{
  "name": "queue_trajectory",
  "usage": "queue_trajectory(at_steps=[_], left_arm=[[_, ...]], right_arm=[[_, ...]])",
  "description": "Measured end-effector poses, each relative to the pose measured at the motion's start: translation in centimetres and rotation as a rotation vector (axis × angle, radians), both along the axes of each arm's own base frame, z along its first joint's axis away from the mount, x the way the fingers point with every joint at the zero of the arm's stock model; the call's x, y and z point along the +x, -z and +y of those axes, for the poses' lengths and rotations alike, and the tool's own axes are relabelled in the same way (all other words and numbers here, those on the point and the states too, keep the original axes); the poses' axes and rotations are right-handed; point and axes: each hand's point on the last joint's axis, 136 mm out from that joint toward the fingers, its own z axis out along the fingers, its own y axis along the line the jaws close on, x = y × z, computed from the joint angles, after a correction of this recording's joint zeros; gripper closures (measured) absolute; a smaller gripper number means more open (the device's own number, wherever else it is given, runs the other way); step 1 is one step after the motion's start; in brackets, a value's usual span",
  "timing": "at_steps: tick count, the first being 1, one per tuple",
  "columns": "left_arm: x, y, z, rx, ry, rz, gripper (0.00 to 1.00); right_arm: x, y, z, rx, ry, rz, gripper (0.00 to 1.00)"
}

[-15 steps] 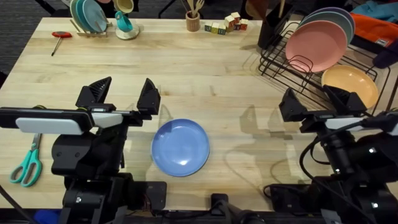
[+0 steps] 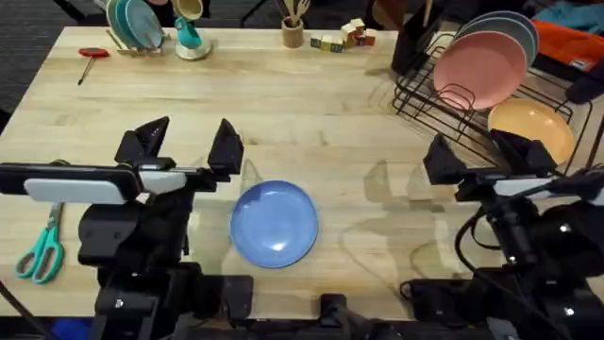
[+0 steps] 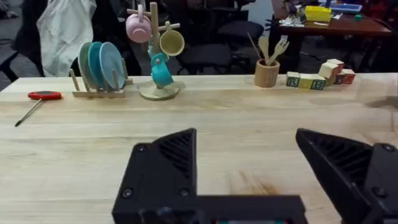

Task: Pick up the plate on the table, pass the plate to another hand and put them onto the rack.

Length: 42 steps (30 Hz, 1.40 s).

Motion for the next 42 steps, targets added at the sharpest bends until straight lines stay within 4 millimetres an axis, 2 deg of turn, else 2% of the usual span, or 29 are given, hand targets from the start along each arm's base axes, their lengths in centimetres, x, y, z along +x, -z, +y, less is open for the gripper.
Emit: queue_trajectory(at_steps=[5, 8, 10, 12, 15, 18, 24, 30, 36, 42], left_arm=[[-0.2, 1.4, 0.0, 0.001, 0.002, 0.073, 0.007], [-0.9, 1.1, 0.0, 0.001, 0.002, 0.130, 0.007], [-1.6, 0.1, 0.0, 0.001, 0.003, 0.157, 0.007], [-2.5, -1.7, 0.0, 0.001, 0.003, 0.162, 0.008], [-3.9, -4.8, 0.0, 0.001, 0.002, 0.159, 0.007], [-4.7, -6.9, 0.0, 0.001, 0.003, 0.183, 0.007], [-4.8, -9.7, 0.0, 0.002, 0.003, 0.300, 0.007], [-4.6, -11.5, 0.0, 0.003, 0.003, 0.468, 0.007], [-4.6, -11.5, 0.0, 0.004, 0.003, 0.666, 0.007], [-3.9, -9.5, 0.0, 0.004, 0.003, 0.804, 0.007]], right_arm=[[-0.4, 0.2, 0.0, 0.000, -0.001, 0.048, 0.006], [-1.2, 0.6, 0.0, 0.001, -0.001, 0.128, 0.006], [-1.8, 0.1, 0.1, 0.002, -0.002, 0.166, 0.006], [-2.2, -1.4, 0.1, 0.002, -0.002, 0.175, 0.006], [-2.8, -4.8, 0.1, 0.002, -0.003, 0.162, 0.006], [-3.1, -7.6, 0.2, 0.003, -0.009, 0.176, 0.006], [-2.8, -10.5, 0.5, 0.010, -0.030, 0.296, 0.006], [-2.3, -12.5, 0.6, 0.014, -0.033, 0.424, 0.006], [-1.8, -13.1, 0.6, 0.018, -0.034, 0.512, 0.006], [-1.7, -12.9, 1.0, 0.025, -0.052, 0.528, 0.006]])
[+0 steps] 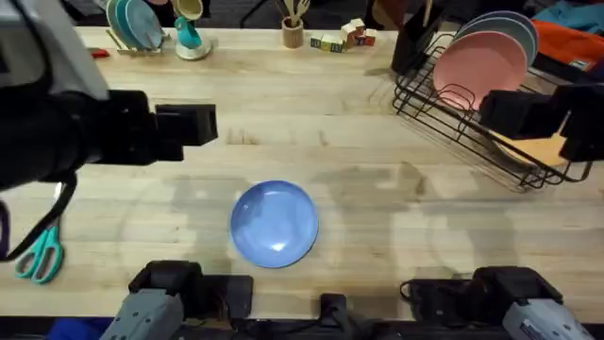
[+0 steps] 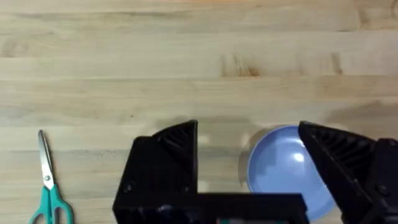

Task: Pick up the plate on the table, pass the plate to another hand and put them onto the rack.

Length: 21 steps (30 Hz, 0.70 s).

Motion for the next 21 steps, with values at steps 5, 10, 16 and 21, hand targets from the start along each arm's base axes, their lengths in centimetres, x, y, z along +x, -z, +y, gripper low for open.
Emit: queue_trajectory(at_steps=[5, 10, 16, 21], left_arm=[[0.2, 0.8, 0.0, 0.000, 0.000, 0.047, 0.007], [-0.1, 1.0, 0.0, 0.000, 0.000, 0.059, 0.007], [-0.1, 1.1, 0.0, 0.000, 0.000, 0.062, 0.007], [-0.7, 1.6, 0.0, 0.011, 0.014, 0.097, 0.007]], right_arm=[[-0.1, 0.2, 0.1, 0.002, -0.002, 0.009, 0.006], [-0.3, 0.4, 0.1, 0.004, -0.005, 0.020, 0.006], [-0.3, 0.4, 0.1, 0.004, -0.005, 0.021, 0.005], [-0.3, 0.4, 0.1, 0.004, -0.005, 0.021, 0.006]])
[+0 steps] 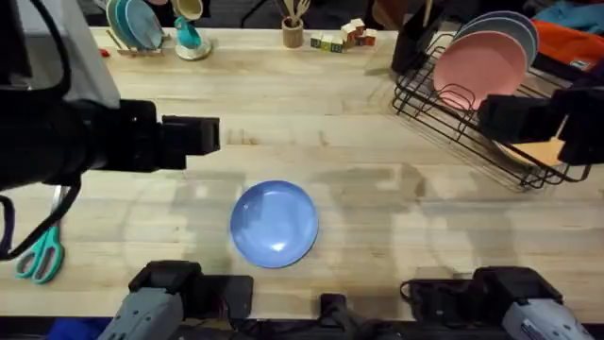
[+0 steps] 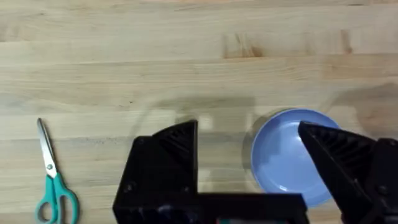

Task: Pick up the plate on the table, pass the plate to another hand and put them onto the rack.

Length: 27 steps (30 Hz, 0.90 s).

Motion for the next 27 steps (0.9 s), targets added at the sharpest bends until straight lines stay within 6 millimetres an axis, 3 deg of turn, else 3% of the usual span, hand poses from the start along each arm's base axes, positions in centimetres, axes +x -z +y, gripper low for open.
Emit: queue_trajectory(at_steps=[4, 14, 27], left_arm=[[0.2, 0.6, 0.0, 0.029, 0.039, 0.010, 0.007], [0.5, 6.1, -1.3, 0.088, 0.198, 0.104, 0.008], [0.9, 8.3, -3.5, 0.029, 0.307, 0.101, 0.007]], right_arm=[[0.0, 0.0, 0.0, 0.000, 0.000, 0.000, 0.006], [0.0, 0.0, 0.0, -0.008, -0.006, -0.001, 0.006], [0.0, 0.0, 0.0, -0.016, -0.012, -0.002, 0.005]])
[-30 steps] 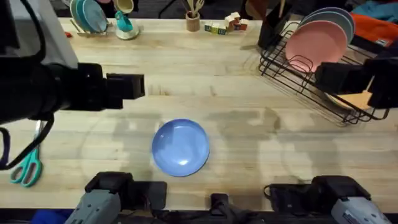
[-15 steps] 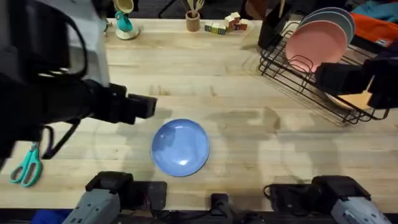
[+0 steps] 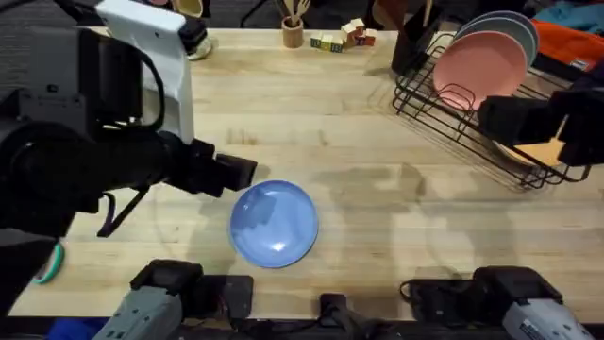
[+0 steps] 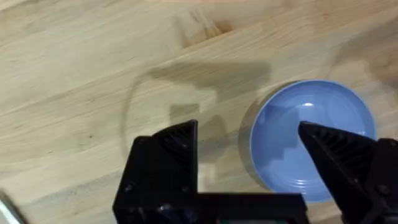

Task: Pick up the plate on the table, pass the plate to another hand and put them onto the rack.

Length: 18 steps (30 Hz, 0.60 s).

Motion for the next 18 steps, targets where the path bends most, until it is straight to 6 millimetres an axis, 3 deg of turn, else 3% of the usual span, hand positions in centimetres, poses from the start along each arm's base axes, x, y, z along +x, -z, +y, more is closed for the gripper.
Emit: queue_trajectory(at_steps=[18], left_arm=[[0.3, 5.2, -3.1, -0.007, 0.145, 0.183, 0.007]], right_arm=[[0.0, 0.0, 0.0, -0.002, -0.002, 0.000, 0.005]])
